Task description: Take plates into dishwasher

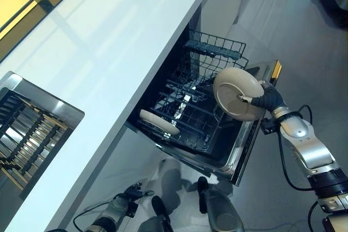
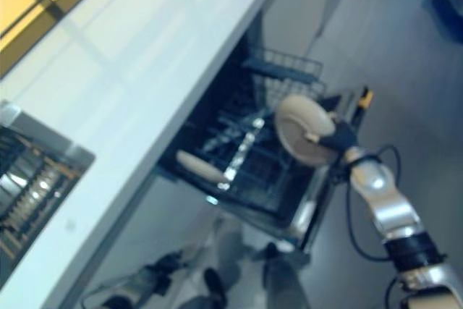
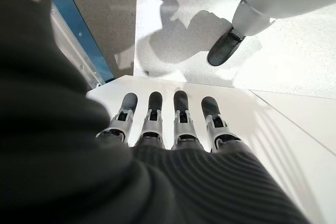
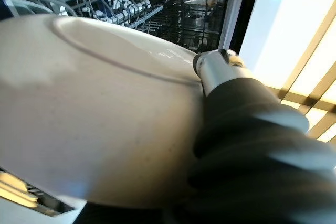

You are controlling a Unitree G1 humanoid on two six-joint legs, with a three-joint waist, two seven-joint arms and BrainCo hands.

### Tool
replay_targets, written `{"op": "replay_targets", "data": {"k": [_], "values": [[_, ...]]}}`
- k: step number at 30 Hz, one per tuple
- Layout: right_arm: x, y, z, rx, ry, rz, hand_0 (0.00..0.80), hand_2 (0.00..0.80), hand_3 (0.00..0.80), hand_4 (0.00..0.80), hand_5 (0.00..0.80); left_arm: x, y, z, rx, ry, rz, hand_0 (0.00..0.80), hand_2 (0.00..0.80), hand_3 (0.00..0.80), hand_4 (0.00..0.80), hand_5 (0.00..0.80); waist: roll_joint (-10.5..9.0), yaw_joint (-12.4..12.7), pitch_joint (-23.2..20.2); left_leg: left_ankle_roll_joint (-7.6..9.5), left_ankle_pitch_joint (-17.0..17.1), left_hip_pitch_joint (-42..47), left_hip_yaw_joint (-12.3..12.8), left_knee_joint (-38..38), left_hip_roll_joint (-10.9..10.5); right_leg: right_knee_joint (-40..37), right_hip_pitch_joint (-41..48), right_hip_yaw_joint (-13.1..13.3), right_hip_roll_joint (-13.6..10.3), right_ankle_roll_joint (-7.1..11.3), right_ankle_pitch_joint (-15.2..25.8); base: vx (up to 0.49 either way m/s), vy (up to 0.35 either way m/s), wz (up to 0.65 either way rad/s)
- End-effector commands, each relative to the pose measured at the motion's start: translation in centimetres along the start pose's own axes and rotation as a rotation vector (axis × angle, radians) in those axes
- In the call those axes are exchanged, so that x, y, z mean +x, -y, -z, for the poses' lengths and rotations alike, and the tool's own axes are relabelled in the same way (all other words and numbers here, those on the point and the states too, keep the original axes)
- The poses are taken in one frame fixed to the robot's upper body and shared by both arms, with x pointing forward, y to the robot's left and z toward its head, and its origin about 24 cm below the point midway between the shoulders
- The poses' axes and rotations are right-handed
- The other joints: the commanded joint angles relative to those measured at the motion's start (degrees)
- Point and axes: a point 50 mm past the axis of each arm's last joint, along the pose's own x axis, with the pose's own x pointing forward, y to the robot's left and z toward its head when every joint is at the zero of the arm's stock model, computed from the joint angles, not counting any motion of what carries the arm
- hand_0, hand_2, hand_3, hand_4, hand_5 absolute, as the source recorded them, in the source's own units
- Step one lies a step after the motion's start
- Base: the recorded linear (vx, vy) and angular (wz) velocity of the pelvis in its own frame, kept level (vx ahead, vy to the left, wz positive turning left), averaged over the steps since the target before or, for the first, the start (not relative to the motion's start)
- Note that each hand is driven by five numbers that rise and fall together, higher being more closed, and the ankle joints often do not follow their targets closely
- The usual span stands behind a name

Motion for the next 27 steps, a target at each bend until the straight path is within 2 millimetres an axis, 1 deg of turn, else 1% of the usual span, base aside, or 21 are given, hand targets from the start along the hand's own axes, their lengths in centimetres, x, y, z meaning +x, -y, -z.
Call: {"op": "replay_targets", "data": {"k": [1,5,7,14,21,27], "values": [[1.0,0.1,-6.6,-0.137,0.338,0.083,0.8,0.8,0.8,0.8,0.8,-0.2,-1.1,0.5,-0.009,-0.012,-0.044,0.0,0.0,0.0,0.0,0.0,-5.11,0.52,-0.04,0.7,-4.61,-0.73,-2.16,-0.53,-4.27,-15.58,11.63,1.26,-0.04,3.41,0.23,0.007,0.064,0.01],[0.9,0.5,-8.0,-0.253,0.399,0.113,0.8,0.8,0.8,0.8,0.8,-0.3,-1.2,0.9,-0.003,-0.02,-0.049,0.0,0.0,0.0,0.0,0.0,-5.35,1.37,0.1,0.84,-4.83,-1.11,-2.69,-0.53,-4.52,-16.5,12.15,0.29,-0.18,3.65,0.62,0.0,0.045,0.03],[0.8,0.5,-8.5,-0.279,0.417,0.123,0.8,0.8,0.8,0.8,0.8,-0.3,-1.3,1.1,-0.002,-0.026,-0.053,0.0,0.0,0.0,0.0,0.0,-5.64,1.74,0.09,0.85,-4.87,-1.22,-2.9,-0.53,-4.58,-16.94,12.5,-0.13,-0.19,3.72,0.78,0.0,0.022,0.1],[0.6,0.7,-9.6,-0.298,0.457,0.139,0.8,0.8,0.8,0.8,0.8,-0.5,-1.7,2.0,0.008,-0.053,-0.066,0.0,0.0,0.0,0.0,0.0,-6.93,3.01,-0.2,0.98,-5.06,-1.24,-3.28,-0.53,-4.62,-17.91,13.83,-1.34,-0.11,3.82,1.03,0.01,0.012,0.13],[0.7,0.6,-9.8,-0.301,0.454,0.14,0.8,0.8,0.8,0.8,0.8,-0.6,-2.0,2.0,0.014,-0.059,-0.071,0.0,0.0,0.0,0.0,0.0,-7.49,4.11,-0.05,1.17,-5.18,-1.71,-4.17,-0.53,-4.85,-18.81,14.47,-1.97,-0.01,4.11,1.44,0.004,0.034,0.08],[1.6,0.4,-9.4,-0.304,0.416,0.134,0.8,0.8,0.8,0.8,0.8,-0.6,-2.4,2.0,0.019,-0.061,-0.082,0.0,0.0,0.0,0.0,0.0,-7.9,5.3,0.39,1.36,-5.06,-2.44,-4.96,-0.53,-5.18,-19.53,14.65,-2.73,0.02,4.34,1.85,0.003,0.031,0.08]]}}
